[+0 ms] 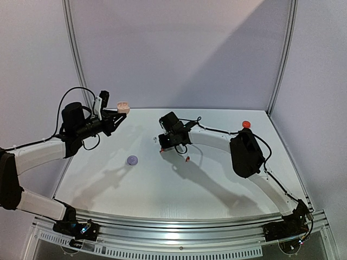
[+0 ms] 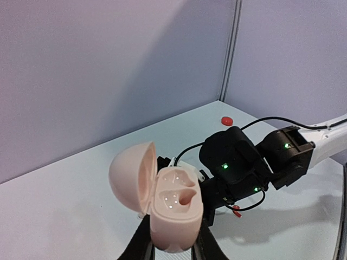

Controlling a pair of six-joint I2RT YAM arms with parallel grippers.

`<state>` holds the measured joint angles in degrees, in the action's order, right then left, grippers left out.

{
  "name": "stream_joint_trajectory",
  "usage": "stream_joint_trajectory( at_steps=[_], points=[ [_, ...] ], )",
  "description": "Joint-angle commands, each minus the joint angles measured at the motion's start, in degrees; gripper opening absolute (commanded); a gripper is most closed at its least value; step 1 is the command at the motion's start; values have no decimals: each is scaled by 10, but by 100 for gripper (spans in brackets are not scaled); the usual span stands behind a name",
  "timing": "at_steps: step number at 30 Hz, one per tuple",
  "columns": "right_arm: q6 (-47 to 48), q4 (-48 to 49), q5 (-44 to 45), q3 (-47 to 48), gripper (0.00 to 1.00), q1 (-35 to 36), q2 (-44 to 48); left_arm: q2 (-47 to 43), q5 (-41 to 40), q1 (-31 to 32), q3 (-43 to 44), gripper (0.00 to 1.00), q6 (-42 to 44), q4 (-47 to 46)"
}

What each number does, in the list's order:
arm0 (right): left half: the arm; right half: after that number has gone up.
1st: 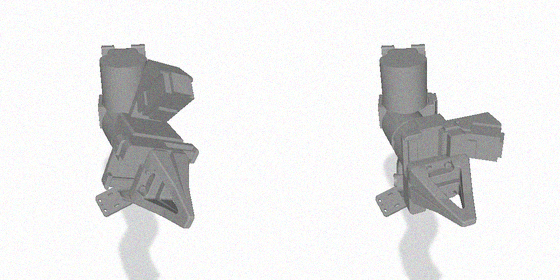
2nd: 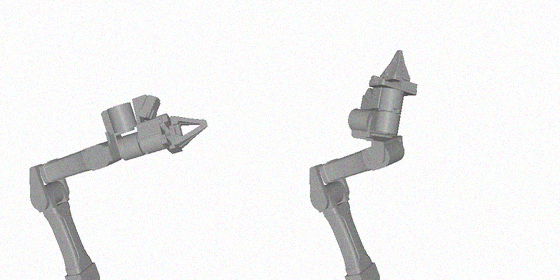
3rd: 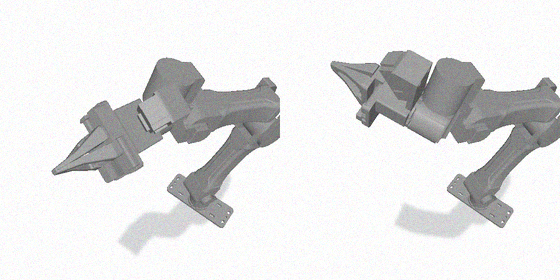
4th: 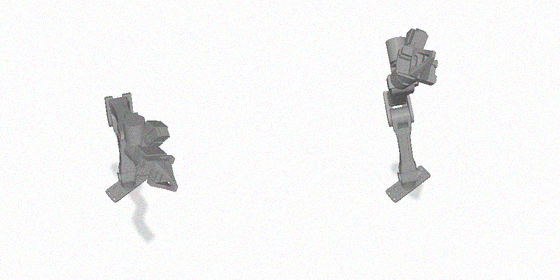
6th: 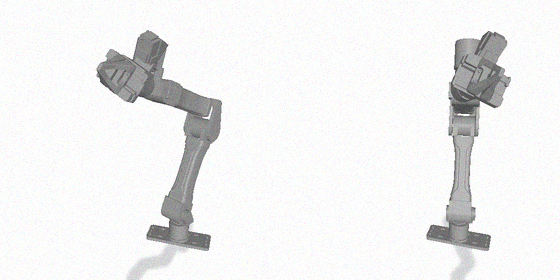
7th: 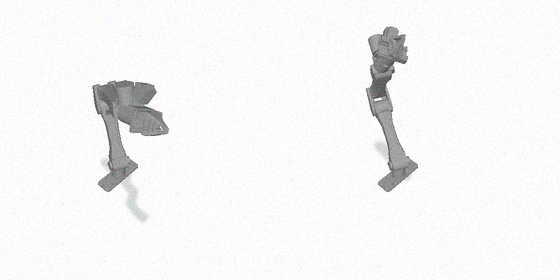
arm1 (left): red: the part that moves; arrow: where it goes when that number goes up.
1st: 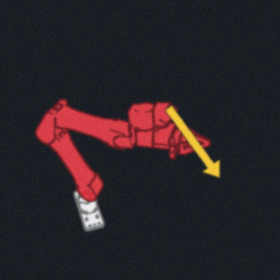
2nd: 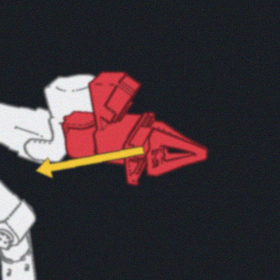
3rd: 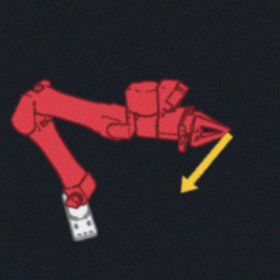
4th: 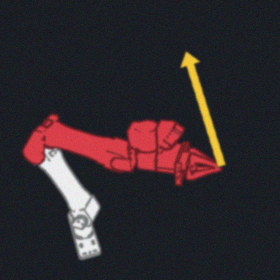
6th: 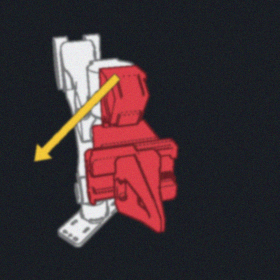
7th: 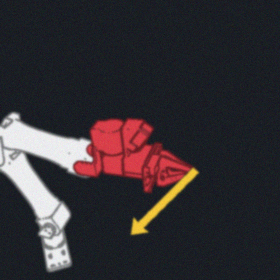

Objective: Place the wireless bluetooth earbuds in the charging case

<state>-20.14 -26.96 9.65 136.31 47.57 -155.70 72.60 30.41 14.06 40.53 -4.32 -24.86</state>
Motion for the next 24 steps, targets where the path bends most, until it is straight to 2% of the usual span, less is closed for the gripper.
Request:
stream_joint_trajectory(
  at_steps=[1,5,10,18,24],
  points=[
    [27,-27,20,8,17,4,-25,-9,1,-7,-3,0,6,4],
    [29,-33,18,-10,9,4,-16,-10,0,-8,-5,0,8,6],
    [34,-7,11,-96,0,4,30,-14,-3,-8,-6,0,10,9],
    [48,16,22,-216,0,4,112,-15,-2,-9,-8,0,8,5],
    [32,22,7,-237,0,3,139,-17,0,-9,-9,0,9,6]
  ],
)
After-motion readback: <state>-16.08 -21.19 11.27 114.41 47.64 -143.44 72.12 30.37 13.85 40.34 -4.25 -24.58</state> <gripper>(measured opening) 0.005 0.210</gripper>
